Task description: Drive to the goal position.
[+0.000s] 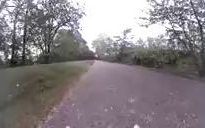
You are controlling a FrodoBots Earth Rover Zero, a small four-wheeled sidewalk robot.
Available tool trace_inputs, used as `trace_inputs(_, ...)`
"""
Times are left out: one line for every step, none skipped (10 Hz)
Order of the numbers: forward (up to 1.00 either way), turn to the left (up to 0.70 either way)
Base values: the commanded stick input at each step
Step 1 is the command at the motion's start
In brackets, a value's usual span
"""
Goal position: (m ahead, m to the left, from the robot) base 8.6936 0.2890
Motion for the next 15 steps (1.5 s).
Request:
trace_inputs(0.70, 0.00)
trace_inputs(0.70, 0.00)
trace_inputs(0.70, 0.00)
trace_inputs(0.70, 0.00)
trace_inputs(0.70, 0.00)
trace_inputs(0.70, 0.00)
trace_inputs(0.70, 0.00)
trace_inputs(0.70, 0.00)
trace_inputs(0.70, 0.00)
trace_inputs(0.70, 0.12)
trace_inputs(0.70, 0.35)
trace_inputs(0.70, 0.35)
trace_inputs(0.70, 0.35)
trace_inputs(0.70, 0.35)
trace_inputs(0.70, 0.35)
